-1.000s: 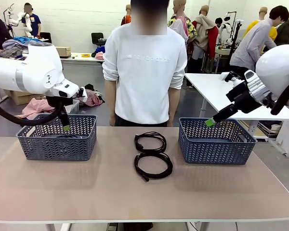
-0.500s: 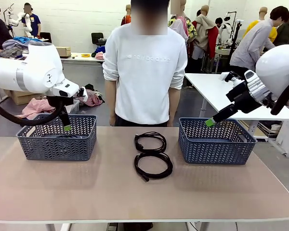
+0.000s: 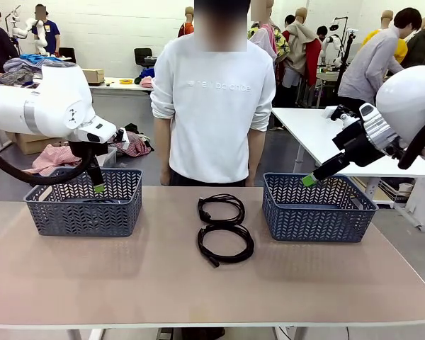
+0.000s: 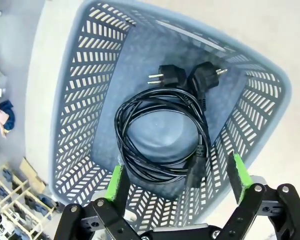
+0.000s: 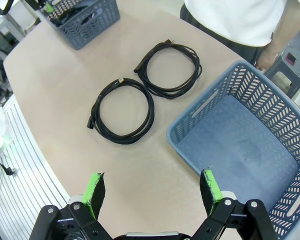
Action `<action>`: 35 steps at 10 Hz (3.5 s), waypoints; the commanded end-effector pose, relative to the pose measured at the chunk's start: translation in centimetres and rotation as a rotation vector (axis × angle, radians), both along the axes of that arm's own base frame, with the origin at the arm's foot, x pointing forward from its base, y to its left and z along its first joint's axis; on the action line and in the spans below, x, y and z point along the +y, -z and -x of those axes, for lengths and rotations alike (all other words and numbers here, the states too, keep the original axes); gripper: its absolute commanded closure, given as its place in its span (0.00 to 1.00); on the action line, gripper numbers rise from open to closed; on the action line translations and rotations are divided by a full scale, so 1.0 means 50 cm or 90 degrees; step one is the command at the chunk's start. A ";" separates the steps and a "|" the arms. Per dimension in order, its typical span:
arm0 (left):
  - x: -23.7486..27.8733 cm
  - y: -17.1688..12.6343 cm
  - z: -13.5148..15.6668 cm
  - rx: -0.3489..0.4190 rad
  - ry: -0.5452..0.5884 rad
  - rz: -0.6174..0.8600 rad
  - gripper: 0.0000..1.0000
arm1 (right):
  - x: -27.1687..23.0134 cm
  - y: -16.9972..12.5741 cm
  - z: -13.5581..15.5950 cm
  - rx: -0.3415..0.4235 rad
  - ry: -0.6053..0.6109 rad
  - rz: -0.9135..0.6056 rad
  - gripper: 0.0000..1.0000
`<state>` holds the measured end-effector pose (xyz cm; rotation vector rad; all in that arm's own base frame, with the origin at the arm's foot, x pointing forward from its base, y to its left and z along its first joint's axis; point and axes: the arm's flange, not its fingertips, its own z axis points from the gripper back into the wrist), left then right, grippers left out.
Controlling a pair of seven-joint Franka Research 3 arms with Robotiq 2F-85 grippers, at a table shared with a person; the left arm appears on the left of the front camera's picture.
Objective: Organize the cables according to human instructions.
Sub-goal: Pick up a bundle of cables and place it in the basket indicated by the human.
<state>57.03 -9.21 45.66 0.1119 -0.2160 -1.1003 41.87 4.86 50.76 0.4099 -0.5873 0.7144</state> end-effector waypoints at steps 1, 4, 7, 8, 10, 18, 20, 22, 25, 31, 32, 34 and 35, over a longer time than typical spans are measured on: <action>-0.029 -0.010 0.014 -0.004 -0.011 0.042 0.00 | -0.002 0.000 -0.004 -0.005 -0.005 -0.015 0.00; -0.111 -0.048 0.075 -0.016 0.016 0.129 0.00 | -0.002 0.000 -0.004 -0.005 -0.005 -0.015 0.00; -0.188 -0.084 0.138 -0.002 0.079 0.181 0.00 | -0.002 0.000 -0.004 -0.005 -0.005 -0.015 0.00; -0.210 -0.089 0.165 0.000 0.101 0.205 0.00 | -0.002 0.000 -0.004 -0.005 -0.005 -0.015 0.00; -0.244 -0.091 0.216 0.002 0.136 0.243 0.00 | -0.002 0.000 -0.004 -0.005 -0.005 -0.015 0.00; -0.277 -0.095 0.244 0.009 0.133 0.220 0.00 | -0.002 0.000 -0.004 -0.005 -0.005 -0.015 0.00; -0.277 -0.095 0.244 0.009 0.133 0.220 0.00 | -0.002 0.000 -0.004 -0.005 -0.005 -0.015 0.00; -0.277 -0.095 0.244 0.009 0.133 0.220 0.00 | -0.002 0.000 -0.004 -0.005 -0.005 -0.015 0.00; -0.277 -0.095 0.244 0.009 0.133 0.220 0.00 | -0.002 0.000 -0.004 -0.005 -0.005 -0.015 0.00; -0.277 -0.095 0.244 0.009 0.133 0.220 0.00 | -0.002 0.000 -0.004 -0.005 -0.005 -0.015 0.00; -0.277 -0.095 0.244 0.009 0.133 0.220 0.00 | -0.002 0.000 -0.004 -0.005 -0.005 -0.015 0.00; -0.277 -0.095 0.244 0.009 0.133 0.220 0.00 | -0.002 0.000 -0.004 -0.005 -0.005 -0.015 0.00; -0.277 -0.095 0.244 0.009 0.133 0.220 0.00 | -0.002 0.000 -0.004 -0.005 -0.005 -0.015 0.00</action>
